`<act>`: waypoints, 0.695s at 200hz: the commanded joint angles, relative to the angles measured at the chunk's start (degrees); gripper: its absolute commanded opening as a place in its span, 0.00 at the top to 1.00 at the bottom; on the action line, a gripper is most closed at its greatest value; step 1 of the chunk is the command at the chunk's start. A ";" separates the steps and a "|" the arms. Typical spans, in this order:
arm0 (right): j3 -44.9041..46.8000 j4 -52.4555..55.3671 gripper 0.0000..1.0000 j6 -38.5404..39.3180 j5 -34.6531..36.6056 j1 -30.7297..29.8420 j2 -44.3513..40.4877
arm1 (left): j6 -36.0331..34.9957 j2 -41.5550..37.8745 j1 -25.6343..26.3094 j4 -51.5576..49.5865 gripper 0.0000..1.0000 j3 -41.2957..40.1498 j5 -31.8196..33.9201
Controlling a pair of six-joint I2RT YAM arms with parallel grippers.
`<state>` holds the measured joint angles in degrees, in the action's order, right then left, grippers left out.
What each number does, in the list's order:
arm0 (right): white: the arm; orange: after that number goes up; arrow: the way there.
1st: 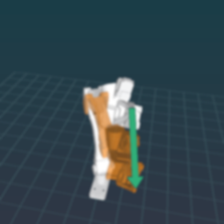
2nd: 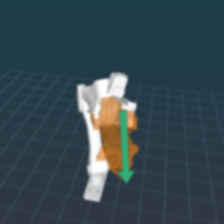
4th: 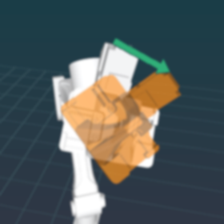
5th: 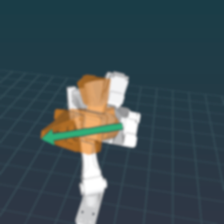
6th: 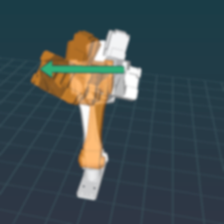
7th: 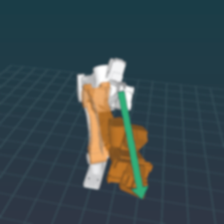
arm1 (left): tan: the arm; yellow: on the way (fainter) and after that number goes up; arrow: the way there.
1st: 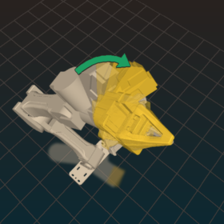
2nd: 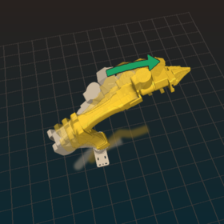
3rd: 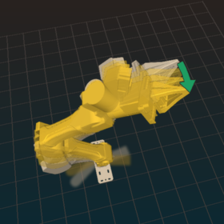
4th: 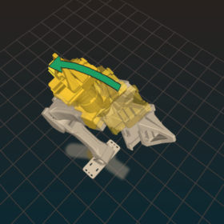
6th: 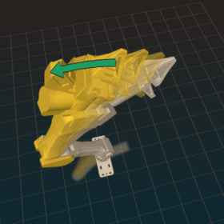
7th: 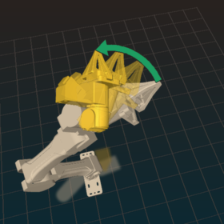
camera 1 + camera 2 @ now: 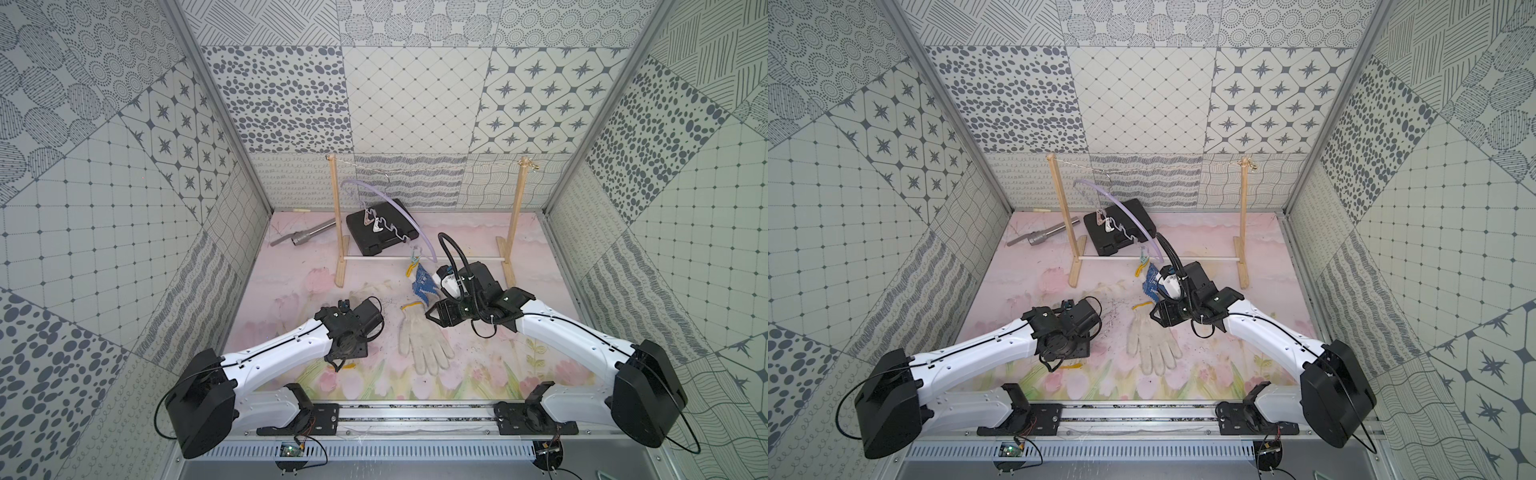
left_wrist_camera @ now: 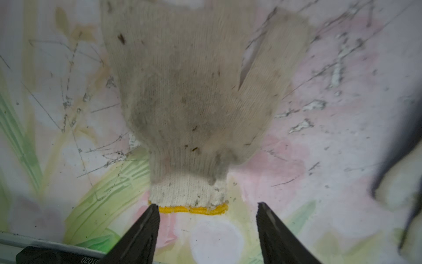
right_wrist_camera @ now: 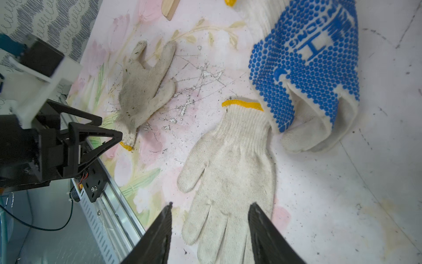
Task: Clip the gloves onto a hanger to dry
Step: Pick up the glove from the center of the board.
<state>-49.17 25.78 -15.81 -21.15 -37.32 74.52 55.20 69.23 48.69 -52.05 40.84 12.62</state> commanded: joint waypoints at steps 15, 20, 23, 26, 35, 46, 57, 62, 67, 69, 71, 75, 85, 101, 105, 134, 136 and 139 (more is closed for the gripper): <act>0.50 -2.93 0.48 0.28 -2.49 -0.29 0.27 | 5.49 0.59 0.62 -1.29 0.39 -4.82 -2.19; 0.55 -3.06 0.49 0.06 -2.77 -0.23 0.32 | 5.30 0.95 0.62 -0.90 0.42 -5.10 -2.08; 0.54 -3.18 0.49 0.00 -2.77 -0.27 0.31 | 5.18 1.17 0.62 -0.60 0.44 -5.15 -2.03; 0.60 -3.22 0.50 -0.19 -2.83 -0.25 0.30 | 5.04 1.43 0.66 -0.55 0.45 -5.13 -1.97; 0.56 -3.44 0.53 -0.55 -2.88 -0.25 0.42 | 4.75 2.22 0.61 -0.15 0.50 -5.16 -1.58; 0.59 -3.69 0.54 -1.00 -2.80 -0.29 0.38 | 4.44 2.75 0.62 0.46 0.51 -5.05 -1.20; 0.58 -3.81 0.55 -1.31 -2.54 -0.29 0.45 | 4.40 2.59 0.62 1.23 0.51 -4.85 -1.35; 0.63 -3.80 0.55 -1.45 -2.52 -0.32 0.49 | 4.31 2.45 0.63 1.71 0.51 -4.78 -1.53; 0.57 -3.73 0.55 -1.54 -2.41 -0.32 0.53 | 4.29 2.20 0.62 1.91 0.50 -4.64 -1.75; 0.61 -3.74 0.55 -1.49 -2.37 -0.30 0.54 | 4.30 2.06 0.71 1.94 0.50 -4.59 -1.84; 0.64 -3.79 0.55 -1.50 -2.27 -0.30 0.52 | 4.30 1.88 0.64 1.97 0.50 -4.57 -1.89; 0.61 -3.81 0.54 -1.60 -2.16 -0.37 0.54 | 4.30 1.69 0.65 1.98 0.50 -4.43 -2.03; 0.57 -3.69 0.55 -1.64 -1.90 -0.31 0.69 | 4.22 1.13 0.63 1.66 0.49 -4.41 -2.11; 0.39 -3.57 0.55 -1.65 -1.97 -0.36 0.80 | 5.68 0.46 0.61 -2.26 0.48 -3.76 0.04; 0.39 -3.63 0.55 -1.64 -2.08 -0.34 0.80 | 6.48 0.34 0.62 -3.58 0.47 -3.71 0.86; 0.39 -4.11 0.55 -1.50 -2.47 -0.41 1.10 | 11.55 -3.29 0.40 -6.62 0.41 -6.39 2.81; 0.43 -4.13 0.55 -1.50 -2.53 -0.39 1.14 | 11.76 -3.59 0.37 -6.60 0.41 -6.67 2.84; 0.46 -4.20 0.55 -1.50 -2.71 -0.42 1.25 | 12.19 -4.03 0.26 -6.67 0.40 -7.04 2.93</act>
<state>-49.01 24.08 -17.28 -23.11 -37.32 74.85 60.84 68.62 49.17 -52.42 35.86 11.77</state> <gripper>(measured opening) 0.452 0.577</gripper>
